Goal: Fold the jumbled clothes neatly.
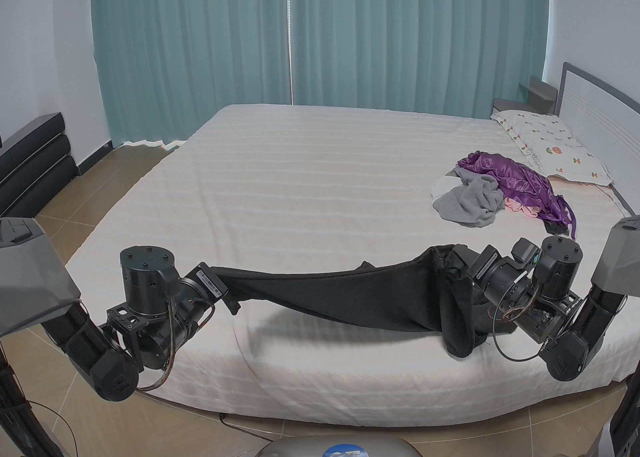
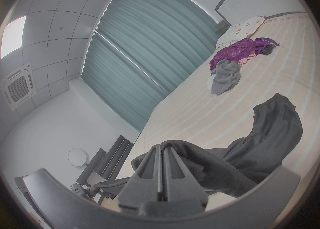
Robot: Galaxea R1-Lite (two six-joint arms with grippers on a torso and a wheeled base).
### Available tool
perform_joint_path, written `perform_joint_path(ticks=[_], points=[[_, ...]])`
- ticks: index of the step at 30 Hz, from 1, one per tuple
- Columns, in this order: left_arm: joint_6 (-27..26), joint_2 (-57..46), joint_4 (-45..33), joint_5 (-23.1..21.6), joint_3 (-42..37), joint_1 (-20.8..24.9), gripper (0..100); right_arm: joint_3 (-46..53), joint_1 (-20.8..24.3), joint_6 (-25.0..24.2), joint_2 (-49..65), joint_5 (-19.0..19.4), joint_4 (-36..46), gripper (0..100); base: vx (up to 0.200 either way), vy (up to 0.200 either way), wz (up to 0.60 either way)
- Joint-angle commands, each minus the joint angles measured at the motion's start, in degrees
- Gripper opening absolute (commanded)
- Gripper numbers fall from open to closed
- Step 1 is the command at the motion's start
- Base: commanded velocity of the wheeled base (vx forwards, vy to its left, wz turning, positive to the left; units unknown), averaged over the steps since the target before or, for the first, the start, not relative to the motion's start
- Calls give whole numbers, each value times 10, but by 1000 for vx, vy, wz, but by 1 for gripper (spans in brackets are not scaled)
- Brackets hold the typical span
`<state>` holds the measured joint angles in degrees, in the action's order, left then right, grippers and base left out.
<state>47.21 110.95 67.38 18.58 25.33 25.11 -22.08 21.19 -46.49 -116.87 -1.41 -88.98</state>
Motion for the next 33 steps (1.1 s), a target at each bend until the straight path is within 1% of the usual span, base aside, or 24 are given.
perform_joint_path(ticks=[1, 9, 18, 21, 23, 27, 29, 30, 32, 33], points=[[0, -10, -1, -1, -2, -2, 0, 0, 1, 2, 2, 0, -8, 0, 0, 0, 0], [0, -20, -1, -2, -14, -1, 0, 7, 6, 5, 15, -1, -8, 0, 0, 0, 0], [0, -49, -1, -1, -41, 4, 0, 55, 9, 6, 68, -2, -8, 0, -200, 0, 0], [-3, -77, -1, 1, -58, 6, 0, 89, 19, 6, 113, -3, -8, 0, -200, 0, 0], [-10, -101, -1, 1, -67, 6, 0, 105, 21, 7, 141, -2, -8, 0, 0, 0, 0], [-29, -140, -1, 1, -76, 6, 0, 106, 18, 12, 193, -2, -8, 0, 0, 0, 0], [-48, -157, -2, 1, -69, 6, 0, 92, 16, 21, 231, -1, -8, 0, 0, 0, 0], [-49, -158, -3, 1, -69, 6, 0, 92, 16, 23, 233, -1, -8, 0, 0, 0, 0], [-67, -163, -8, 2, -43, 6, 0, 62, 15, 44, 256, -2, -7, 0, 0, 0, 0], [-67, -163, -8, 2, -43, 6, 0, 62, 15, 44, 256, -2, -7, 0, 0, 0, 0]])
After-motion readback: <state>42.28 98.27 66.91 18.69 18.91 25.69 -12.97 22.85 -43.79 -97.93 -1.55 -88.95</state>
